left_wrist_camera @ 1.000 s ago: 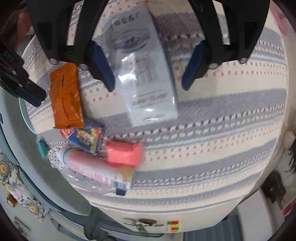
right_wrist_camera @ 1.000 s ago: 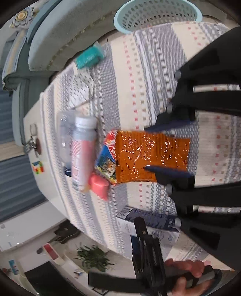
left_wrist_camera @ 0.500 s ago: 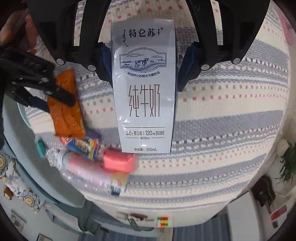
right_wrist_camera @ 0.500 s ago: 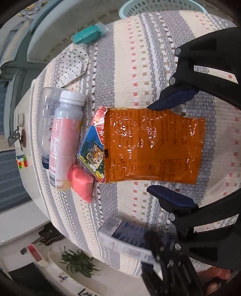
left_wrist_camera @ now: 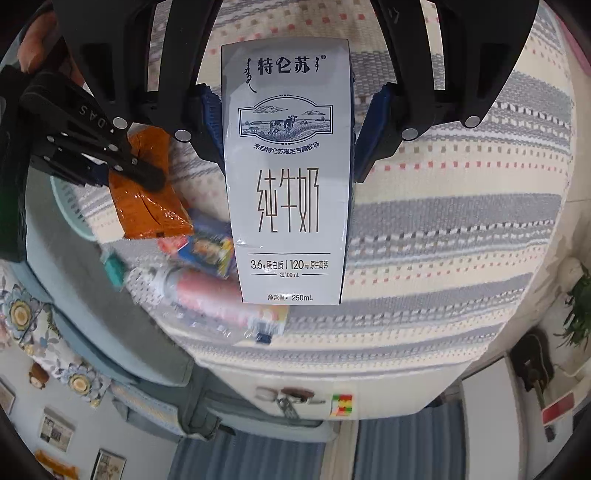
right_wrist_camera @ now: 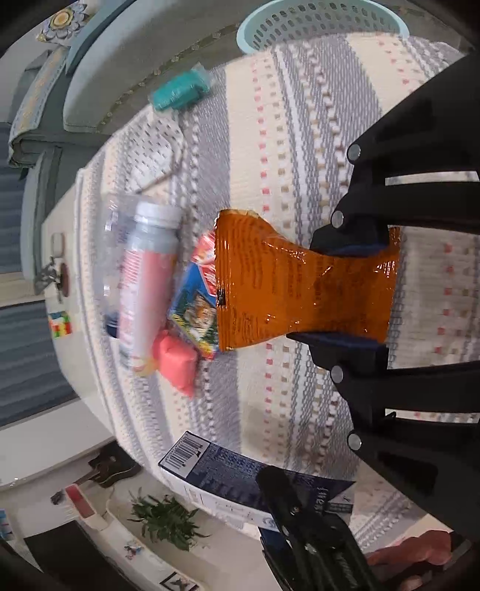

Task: Collect trash
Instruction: 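Carry the carton and orange wrapper over the blue basket and release both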

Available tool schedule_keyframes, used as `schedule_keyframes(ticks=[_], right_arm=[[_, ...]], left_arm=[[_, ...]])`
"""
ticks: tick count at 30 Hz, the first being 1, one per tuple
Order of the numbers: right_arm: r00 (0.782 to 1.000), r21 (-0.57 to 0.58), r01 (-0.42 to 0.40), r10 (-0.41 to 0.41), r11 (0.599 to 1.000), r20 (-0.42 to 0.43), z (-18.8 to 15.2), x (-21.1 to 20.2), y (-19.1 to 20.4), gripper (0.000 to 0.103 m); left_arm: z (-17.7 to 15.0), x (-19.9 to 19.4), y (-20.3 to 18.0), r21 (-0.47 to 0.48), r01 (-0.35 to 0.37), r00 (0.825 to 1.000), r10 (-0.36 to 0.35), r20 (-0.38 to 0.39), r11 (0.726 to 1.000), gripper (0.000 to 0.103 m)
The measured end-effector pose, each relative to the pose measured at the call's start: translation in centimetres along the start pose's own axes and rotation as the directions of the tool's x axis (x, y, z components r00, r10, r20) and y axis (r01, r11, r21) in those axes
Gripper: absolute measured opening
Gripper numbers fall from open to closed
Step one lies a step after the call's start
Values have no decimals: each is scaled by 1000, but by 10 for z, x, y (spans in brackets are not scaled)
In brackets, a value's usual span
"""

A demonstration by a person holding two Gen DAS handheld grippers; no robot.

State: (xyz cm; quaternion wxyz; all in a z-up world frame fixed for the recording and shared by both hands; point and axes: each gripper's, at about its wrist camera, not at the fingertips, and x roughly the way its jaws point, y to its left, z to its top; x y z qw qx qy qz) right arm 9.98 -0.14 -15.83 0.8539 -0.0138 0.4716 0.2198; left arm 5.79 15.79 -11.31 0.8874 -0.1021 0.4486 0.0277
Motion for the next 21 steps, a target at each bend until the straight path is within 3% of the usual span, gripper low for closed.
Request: schedule_keyframes(ticks=[5,11,16,21], right_arm=[[994,43,22,-27,999,106,12,-46,-24,29],[962,112,81,-107,990,253,35,-120,-78,29],[922,223,159,-225,962,315,38,-164,-145,29],[901,346,221,-326,912,286,26,-177,-217,29]], left_arm=[[23,-29,-28,46,48,994,-52,99,998,59],[63,-59,-96,148,112,968,-142,208,983,59],[88,-61,-165,235,176,948,-229,221,956,59],[96,-39,-244,325,243,934,-311,176,914,59]])
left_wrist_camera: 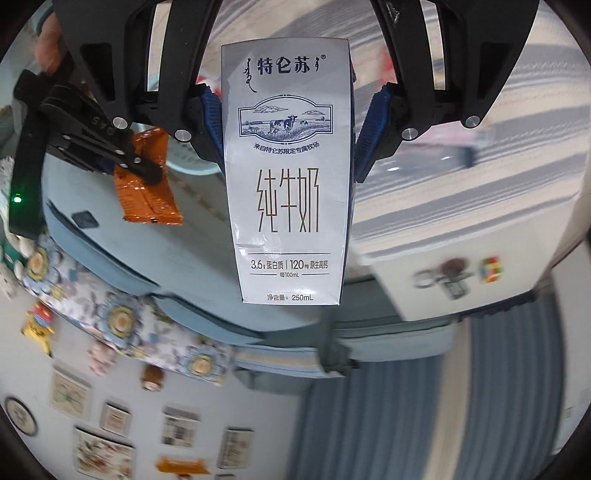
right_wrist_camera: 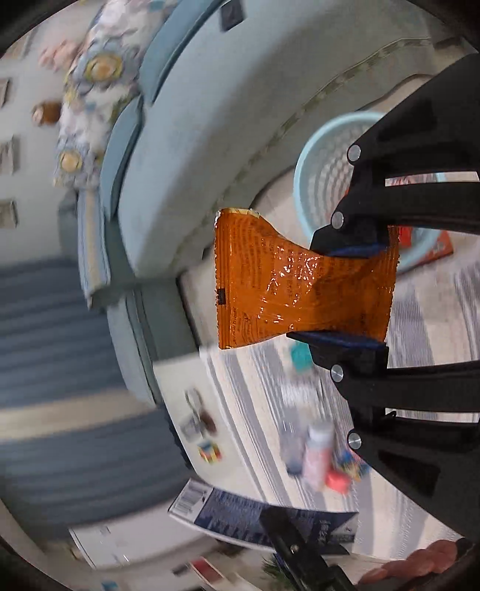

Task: Collect trash
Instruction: 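Carry the carton and orange wrapper over the blue basket and release both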

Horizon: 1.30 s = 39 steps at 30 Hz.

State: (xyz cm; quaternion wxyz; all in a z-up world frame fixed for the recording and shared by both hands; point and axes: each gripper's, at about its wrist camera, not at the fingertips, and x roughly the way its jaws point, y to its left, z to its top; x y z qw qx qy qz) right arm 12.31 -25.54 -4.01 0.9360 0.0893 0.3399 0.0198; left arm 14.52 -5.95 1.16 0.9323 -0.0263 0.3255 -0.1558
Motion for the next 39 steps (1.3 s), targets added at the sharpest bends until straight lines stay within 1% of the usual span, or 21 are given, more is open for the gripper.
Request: schedule_keyframes(ticks=[1,4,7,10,11,14,15,17,19,20,21,22,23,24,25,28,32,34,37,39], right_arm=[[1000,27,23,-22,999,-7,0,4,-16,29],[996,94,84,-80,992,-43,-8,18,-56,29],[990,160,118,-104,980,-94,-22,40,-87,29],[979,193,166,-138,967,-148,-41,55,-113,29],[973,207,186,-151,960,-175,-49,64,-123,29],[967,262,185,-127,947,-222,-66,79,-141,30],[962,277,194,-128,941,-239,-73,85,-148,32],[954,298,209,-128,931,-271,-83,96,-158,32],[950,312,208,-116,927,-290,-88,103,-163,32],[948,318,207,-109,925,-299,-90,107,-165,35],[947,330,200,-95,922,-307,-92,111,-168,43],[946,336,202,-95,920,-310,-93,113,-170,47],[945,333,209,-103,920,-309,-95,113,-170,49],[942,323,227,-123,919,-312,-96,113,-171,51],[942,323,229,-125,918,-313,-97,114,-173,51],[947,347,211,-103,914,-305,-101,110,-176,51],[954,335,196,-100,922,-282,-97,100,-171,51],[962,324,173,-88,930,-260,-90,94,-162,51],[973,307,132,-64,943,-223,-76,82,-146,51],[982,292,85,-31,953,-184,-64,73,-130,51]], left_arm=[[0,7,-8,5,11,1000,-11,-9,1000,59],[-9,44,-38,7,72,995,-71,-66,997,59],[-26,85,-66,14,116,982,-113,-149,993,59],[-44,127,-81,4,161,961,-156,-229,987,59],[-52,141,-84,-12,184,948,-180,-261,983,59],[-72,172,-94,-25,202,922,-199,-332,979,59],[-78,178,-97,-19,206,916,-199,-347,978,59],[-86,188,-100,4,207,910,-191,-369,978,60],[-89,194,-103,14,203,909,-183,-374,979,62],[-90,198,-106,23,202,909,-179,-376,979,65],[-90,199,-107,31,199,912,-174,-373,979,77],[-91,198,-108,41,199,915,-171,-366,979,83],[-91,197,-110,53,200,917,-168,-362,978,84],[-93,197,-111,58,205,915,-170,-366,977,84],[-92,196,-109,57,210,912,-175,-371,976,84],[-91,189,-100,43,212,913,-183,-364,976,84],[-82,174,-83,3,210,921,-197,-337,978,83],[-76,163,-76,-12,203,929,-197,-313,979,83],[-65,136,-55,-43,180,949,-185,-255,983,83],[-60,116,-38,-75,161,961,-174,-217,984,83]])
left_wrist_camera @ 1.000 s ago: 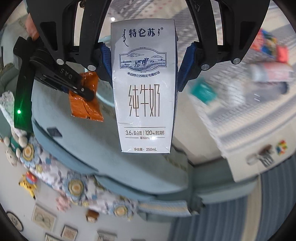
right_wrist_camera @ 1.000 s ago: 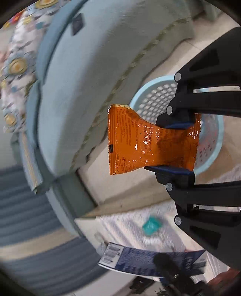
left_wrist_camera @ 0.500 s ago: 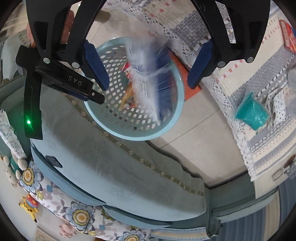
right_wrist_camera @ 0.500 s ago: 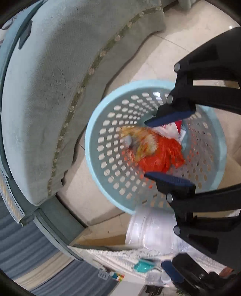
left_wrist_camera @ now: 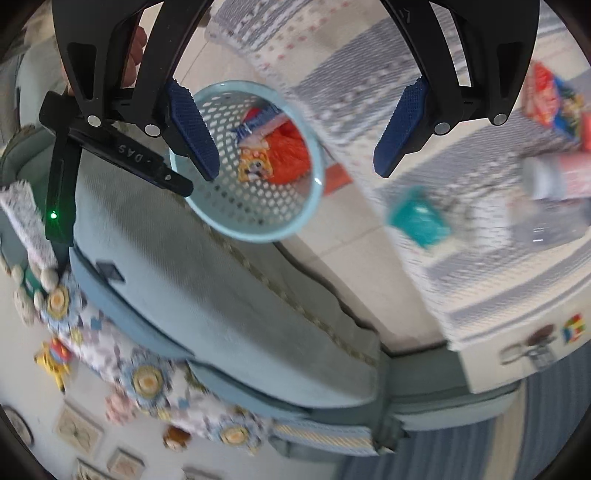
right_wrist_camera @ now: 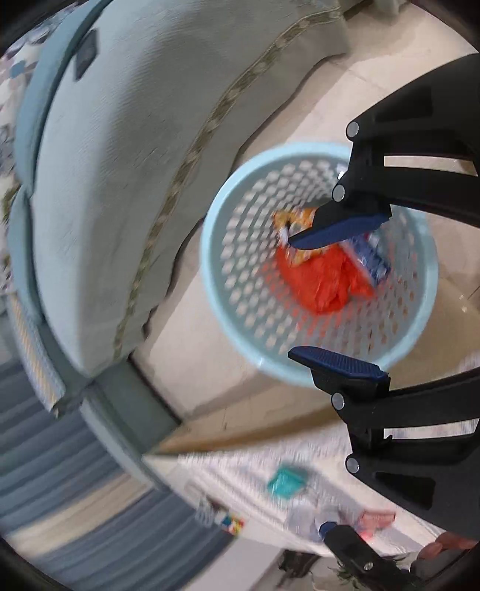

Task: Collect trash
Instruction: 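Carry the carton and orange wrapper over the blue basket and release both, then grasp the blue-and-red card box with the left tool while the right tool grasps the teal bag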

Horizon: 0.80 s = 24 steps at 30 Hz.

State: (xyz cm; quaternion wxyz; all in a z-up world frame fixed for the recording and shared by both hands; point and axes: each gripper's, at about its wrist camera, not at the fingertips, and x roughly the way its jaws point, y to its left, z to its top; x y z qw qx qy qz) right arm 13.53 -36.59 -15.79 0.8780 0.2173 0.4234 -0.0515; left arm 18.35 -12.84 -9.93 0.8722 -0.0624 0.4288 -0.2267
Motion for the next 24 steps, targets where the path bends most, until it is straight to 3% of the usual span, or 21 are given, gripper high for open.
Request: schedule_keyframes(ticks=[4,7,11,16,24], right_arm=[[995,-96,-78,83,992,48,8,-18,48,51],[986,-196,-142,155,970,54,9,-23,91,51],[980,-322,-178,199,930,31,4,-14,142,51],[973,-438,-219,227,872,-36,-6,19,197,51],[977,-533,-213,178,819,-116,-15,76,235,51]], left_arm=[[-4,-44,35,-78,-68,996,73,60,995,83],[-12,-75,65,-129,-153,981,166,98,980,83],[-28,-100,104,-132,-309,942,322,97,942,84],[-48,-99,138,-86,-325,944,328,31,942,84],[-69,-61,152,40,-420,906,421,-43,907,83]])
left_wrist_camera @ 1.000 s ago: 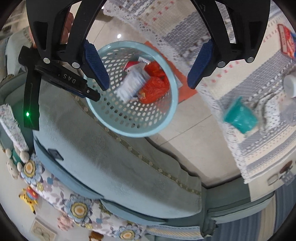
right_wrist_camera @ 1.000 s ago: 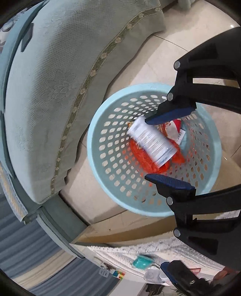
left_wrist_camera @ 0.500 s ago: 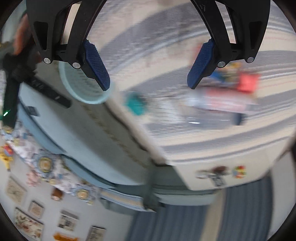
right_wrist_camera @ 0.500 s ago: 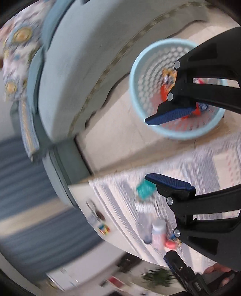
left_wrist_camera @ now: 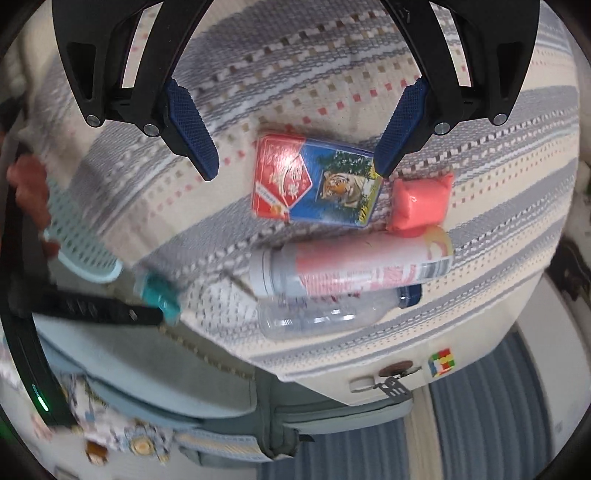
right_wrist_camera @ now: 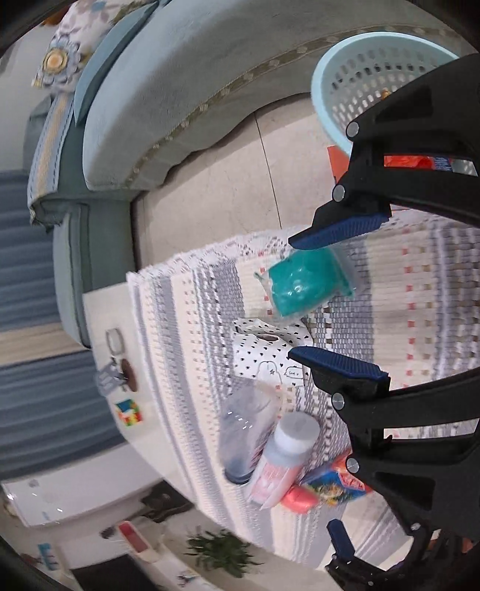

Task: Collect trash
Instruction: 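Grasp the blue-and-red card box with the left tool while the right tool grasps the teal bag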

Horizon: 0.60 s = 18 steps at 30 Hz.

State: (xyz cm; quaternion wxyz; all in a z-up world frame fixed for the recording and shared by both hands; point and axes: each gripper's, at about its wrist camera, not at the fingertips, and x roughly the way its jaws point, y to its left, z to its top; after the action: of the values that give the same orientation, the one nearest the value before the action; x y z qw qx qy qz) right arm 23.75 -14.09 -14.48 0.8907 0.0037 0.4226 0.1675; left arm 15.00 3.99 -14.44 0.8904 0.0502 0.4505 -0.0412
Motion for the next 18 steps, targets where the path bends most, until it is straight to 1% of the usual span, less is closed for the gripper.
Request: schedule_keyframes(ticks=[2,3,4,6,7,9,10,12,14,16,18], right_arm=[[1000,-32,22,-23,999,-18,2,10,2,51],[999,-52,35,-37,998,-29,2,16,3,51],[998,-72,49,-52,996,-40,2,21,4,51],[995,-103,72,-78,992,-56,1,30,7,51],[994,-111,78,-86,991,-63,1,33,7,51],[993,-117,75,-85,990,-78,0,37,7,51],[993,-121,75,-85,990,-85,-1,39,7,48],[991,-127,94,-106,987,-85,-3,39,7,39],[992,-108,83,-93,991,-85,-5,36,5,38],[994,-86,63,-70,994,-81,-8,31,6,37],[996,-78,48,-54,996,-72,-11,25,10,36]], left_arm=[[-4,5,-3,26,-15,1000,15,-12,1000,83],[-6,7,-3,25,-10,1000,10,-18,1000,83],[-8,9,-1,18,-6,1000,6,-21,1000,83],[-10,11,5,3,-22,999,22,-25,1000,81],[-11,11,7,-1,-26,999,26,-26,1000,78],[-14,11,15,-24,-22,999,21,-34,999,77],[-16,11,23,-52,3,999,-5,-44,999,77],[-20,11,35,-94,20,998,-25,-52,995,76],[-26,8,49,-127,7,998,-15,-56,992,72],[-31,5,60,-153,11,998,-20,-59,988,70],[-40,-1,77,-188,-5,998,-8,-65,982,68]])
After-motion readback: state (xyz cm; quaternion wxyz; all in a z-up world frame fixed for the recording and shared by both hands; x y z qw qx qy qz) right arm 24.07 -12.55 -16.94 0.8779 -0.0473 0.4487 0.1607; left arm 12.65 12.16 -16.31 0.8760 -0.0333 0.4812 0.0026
